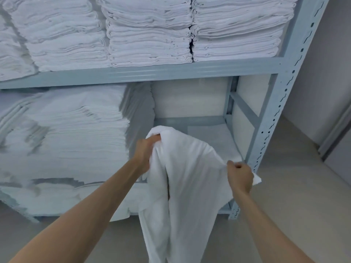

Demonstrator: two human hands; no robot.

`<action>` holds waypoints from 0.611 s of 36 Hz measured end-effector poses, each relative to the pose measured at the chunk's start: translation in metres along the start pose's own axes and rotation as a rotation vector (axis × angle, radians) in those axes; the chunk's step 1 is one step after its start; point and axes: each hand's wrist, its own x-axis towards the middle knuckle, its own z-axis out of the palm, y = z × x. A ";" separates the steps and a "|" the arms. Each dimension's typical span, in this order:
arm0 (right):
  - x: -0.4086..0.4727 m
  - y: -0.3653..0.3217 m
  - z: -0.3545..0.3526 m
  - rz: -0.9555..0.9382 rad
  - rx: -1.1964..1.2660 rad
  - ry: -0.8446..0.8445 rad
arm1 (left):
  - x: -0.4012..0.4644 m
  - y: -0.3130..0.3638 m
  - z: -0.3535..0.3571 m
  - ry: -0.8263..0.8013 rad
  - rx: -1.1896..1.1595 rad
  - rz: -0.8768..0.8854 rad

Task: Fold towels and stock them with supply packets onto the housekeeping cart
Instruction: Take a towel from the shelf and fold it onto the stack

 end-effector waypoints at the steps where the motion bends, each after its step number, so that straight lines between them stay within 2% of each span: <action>1: -0.005 0.009 0.000 -0.040 -0.040 -0.025 | -0.003 -0.002 0.002 -0.015 0.012 -0.009; 3: -0.012 0.023 0.000 -0.118 -0.136 -0.163 | -0.010 -0.005 0.005 -0.037 0.049 -0.022; 5: -0.020 0.035 0.001 -0.151 -0.197 -0.392 | -0.015 -0.005 0.009 -0.068 0.085 -0.034; 8: -0.033 0.047 0.003 -0.104 -0.186 -0.753 | -0.021 0.000 0.009 -0.109 0.102 -0.026; 10: -0.040 0.053 0.007 -0.141 -0.275 -0.878 | -0.024 0.007 0.007 -0.131 0.122 -0.001; 14: -0.046 0.061 0.020 -0.230 -0.445 -0.875 | -0.030 0.026 0.002 -0.131 0.136 0.017; 20: -0.040 0.047 0.020 -0.080 -0.164 -0.735 | -0.039 0.050 0.001 -0.083 0.115 0.095; 22: -0.030 0.036 0.013 -0.103 -0.135 -0.688 | -0.040 0.057 0.003 -0.035 0.099 0.121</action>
